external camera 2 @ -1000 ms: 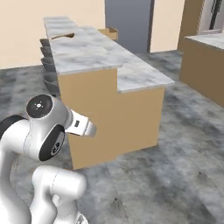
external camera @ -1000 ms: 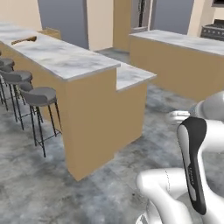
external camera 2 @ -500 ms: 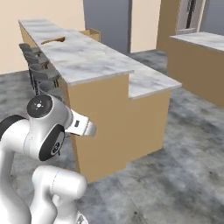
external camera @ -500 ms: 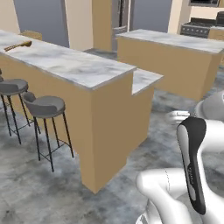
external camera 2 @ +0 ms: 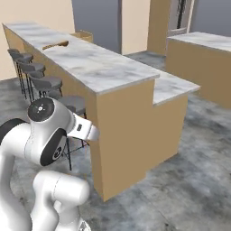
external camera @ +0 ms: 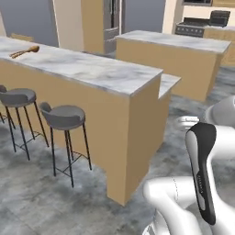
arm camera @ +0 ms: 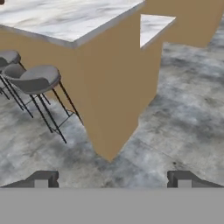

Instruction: Pick up the metallic utensils from the counter and place them in the open drawer. Make sure not to pick up any wooden utensils.

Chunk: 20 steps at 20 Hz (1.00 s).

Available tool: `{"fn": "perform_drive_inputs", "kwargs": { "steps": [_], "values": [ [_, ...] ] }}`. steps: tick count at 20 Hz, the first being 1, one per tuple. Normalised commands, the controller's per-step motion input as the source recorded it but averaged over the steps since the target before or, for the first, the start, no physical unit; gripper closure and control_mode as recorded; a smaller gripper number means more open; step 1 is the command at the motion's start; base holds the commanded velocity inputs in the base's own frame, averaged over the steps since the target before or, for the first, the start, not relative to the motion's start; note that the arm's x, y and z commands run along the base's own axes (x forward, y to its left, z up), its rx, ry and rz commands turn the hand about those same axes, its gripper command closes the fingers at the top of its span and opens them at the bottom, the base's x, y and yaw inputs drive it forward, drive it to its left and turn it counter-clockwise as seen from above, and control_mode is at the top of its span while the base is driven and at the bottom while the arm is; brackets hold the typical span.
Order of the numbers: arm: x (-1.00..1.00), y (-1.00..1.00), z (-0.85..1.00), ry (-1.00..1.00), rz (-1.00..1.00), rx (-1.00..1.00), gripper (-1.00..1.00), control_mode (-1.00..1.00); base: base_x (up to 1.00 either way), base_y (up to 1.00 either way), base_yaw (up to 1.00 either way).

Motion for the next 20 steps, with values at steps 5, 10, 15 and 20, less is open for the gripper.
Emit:
{"fn": "perform_drive_inputs", "kwargs": {
  "steps": [5, 10, 15, 20],
  "values": [
    [0.0, 0.0, 0.0, 0.0, 0.0, 0.0, -1.0, 1.0, 0.0, 1.0, -0.24],
    [0.0, 0.0, 0.0, 0.0, 0.0, 0.0, -1.0, 1.0, 0.14, 1.0, -0.25],
    [0.0, 0.0, 0.0, 0.0, 0.0, 0.0, -1.0, 1.0, 0.36, 1.0, -0.28],
    [0.0, 0.0, 0.0, 0.0, 0.0, 0.0, -1.0, 1.0, 0.42, 1.0, -0.29]
  ]
}}
